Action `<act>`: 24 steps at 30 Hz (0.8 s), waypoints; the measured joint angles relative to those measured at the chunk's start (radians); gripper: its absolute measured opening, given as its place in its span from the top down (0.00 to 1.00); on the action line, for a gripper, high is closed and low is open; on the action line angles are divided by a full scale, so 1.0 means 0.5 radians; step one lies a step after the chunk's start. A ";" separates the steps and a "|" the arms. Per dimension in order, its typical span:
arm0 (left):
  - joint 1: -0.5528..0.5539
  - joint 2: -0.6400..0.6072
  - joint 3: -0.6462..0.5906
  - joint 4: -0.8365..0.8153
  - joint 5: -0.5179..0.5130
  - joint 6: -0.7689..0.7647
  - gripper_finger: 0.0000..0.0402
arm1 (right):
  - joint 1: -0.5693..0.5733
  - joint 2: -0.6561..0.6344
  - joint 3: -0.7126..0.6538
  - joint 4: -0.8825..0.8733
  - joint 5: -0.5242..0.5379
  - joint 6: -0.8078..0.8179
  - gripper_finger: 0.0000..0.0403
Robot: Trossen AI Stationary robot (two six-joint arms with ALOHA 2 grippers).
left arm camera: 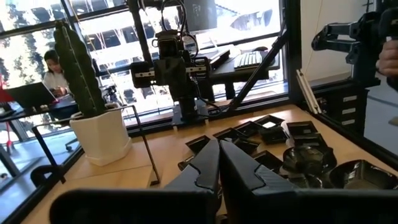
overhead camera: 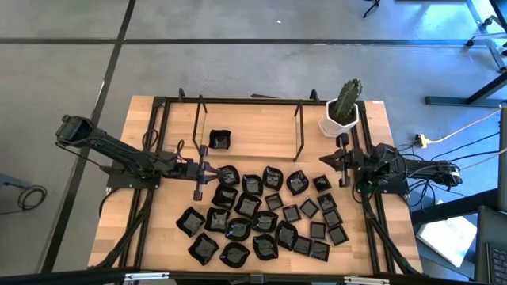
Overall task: Pick & Place Mini shaped plates
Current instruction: Put the leaf-shaped plate on the shelf
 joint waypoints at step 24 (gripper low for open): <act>0.000 0.000 0.000 0.001 -0.001 0.007 0.99 | 0.000 0.000 0.000 -0.019 -0.036 -0.020 0.98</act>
